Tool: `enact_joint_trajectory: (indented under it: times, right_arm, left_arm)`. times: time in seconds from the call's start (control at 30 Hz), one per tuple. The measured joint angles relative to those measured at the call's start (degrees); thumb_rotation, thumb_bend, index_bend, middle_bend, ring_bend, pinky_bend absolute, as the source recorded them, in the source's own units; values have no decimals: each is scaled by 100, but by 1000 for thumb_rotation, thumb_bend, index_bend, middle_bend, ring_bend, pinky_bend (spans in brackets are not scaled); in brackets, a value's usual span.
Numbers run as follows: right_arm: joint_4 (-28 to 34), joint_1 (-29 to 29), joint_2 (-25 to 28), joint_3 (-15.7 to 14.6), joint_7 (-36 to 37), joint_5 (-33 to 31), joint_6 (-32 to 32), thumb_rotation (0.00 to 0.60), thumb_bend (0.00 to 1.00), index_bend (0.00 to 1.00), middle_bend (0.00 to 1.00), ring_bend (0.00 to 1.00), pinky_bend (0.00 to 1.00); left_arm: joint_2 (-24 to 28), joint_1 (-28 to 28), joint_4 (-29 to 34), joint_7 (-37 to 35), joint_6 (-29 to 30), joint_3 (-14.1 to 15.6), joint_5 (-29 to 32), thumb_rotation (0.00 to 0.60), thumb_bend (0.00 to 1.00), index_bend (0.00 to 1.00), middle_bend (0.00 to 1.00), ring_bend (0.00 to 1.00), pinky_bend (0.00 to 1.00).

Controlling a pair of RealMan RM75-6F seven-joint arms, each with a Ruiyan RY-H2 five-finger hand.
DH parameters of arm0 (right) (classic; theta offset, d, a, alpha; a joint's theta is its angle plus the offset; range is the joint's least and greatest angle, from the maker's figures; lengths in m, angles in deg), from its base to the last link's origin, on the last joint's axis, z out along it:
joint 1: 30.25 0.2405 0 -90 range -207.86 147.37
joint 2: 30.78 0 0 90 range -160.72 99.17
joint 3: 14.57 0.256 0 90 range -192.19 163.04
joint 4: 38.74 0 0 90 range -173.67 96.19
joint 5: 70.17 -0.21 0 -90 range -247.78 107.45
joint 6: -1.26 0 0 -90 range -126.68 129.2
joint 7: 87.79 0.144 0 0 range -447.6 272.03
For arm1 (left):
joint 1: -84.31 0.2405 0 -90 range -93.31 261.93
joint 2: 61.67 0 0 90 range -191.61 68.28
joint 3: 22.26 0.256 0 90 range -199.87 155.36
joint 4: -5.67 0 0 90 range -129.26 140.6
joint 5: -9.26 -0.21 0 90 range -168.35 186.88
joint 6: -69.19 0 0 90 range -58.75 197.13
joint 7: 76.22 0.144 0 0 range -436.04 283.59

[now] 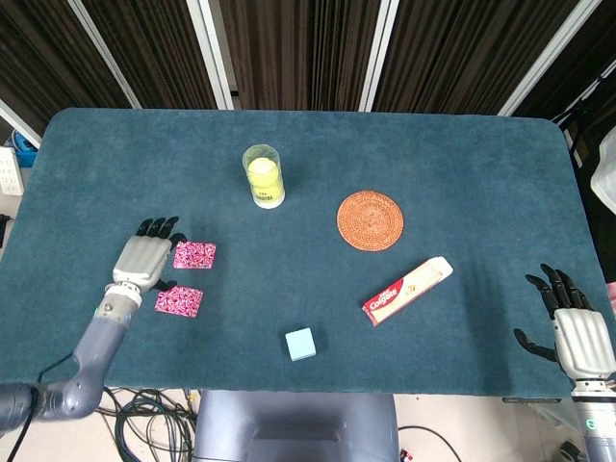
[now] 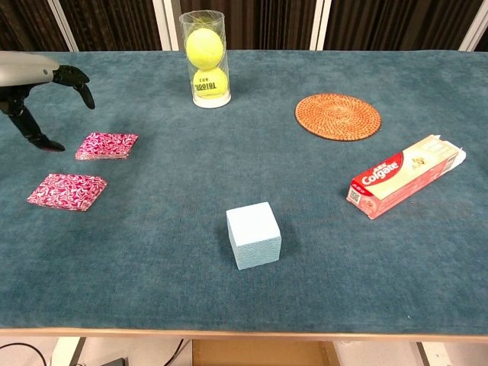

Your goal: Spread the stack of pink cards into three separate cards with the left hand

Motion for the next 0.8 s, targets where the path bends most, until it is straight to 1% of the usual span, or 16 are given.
enact_joint_trajectory:
  times: [0.07, 0.17, 0.27, 0.43, 0.63, 0.8]
  right_arm:
    - [4, 3, -6, -2, -31, -5, 10, 600, 215, 166, 42, 46, 194]
    - [15, 15, -11, -6, -81, -16, 44, 600, 215, 166, 42, 46, 194]
    - [27, 17, -16, -9, -111, -35, 56, 600, 214, 166, 42, 46, 194]
    - [29, 18, -21, -4, -119, -58, 69, 600, 215, 166, 42, 46, 194]
    - [39, 31, -12, -17, -117, -47, 105, 600, 214, 166, 42, 46, 194]
    - [48, 22, 8, -5, -75, -63, 89, 600, 214, 166, 42, 46, 194]
  left_arm:
    - [-19, -130, -373, -102, -451, -117, 228, 600, 153, 300, 87, 0, 0]
    - [-101, -339, -915, -219, -949, -247, 562, 600, 128, 302, 86, 0, 0]
    - [-249, -542, -1321, -308, -1272, -332, 813, 600, 128, 308, 87, 0, 0]
    - [-466, -743, -1613, -304, -1436, -305, 1004, 600, 128, 328, 89, 0, 0]
    - [-618, -872, -1751, -259, -1618, -180, 1238, 600, 128, 333, 89, 0, 0]
    - [-771, -1013, -1902, -187, -1660, -39, 1408, 600, 129, 358, 90, 0, 0]
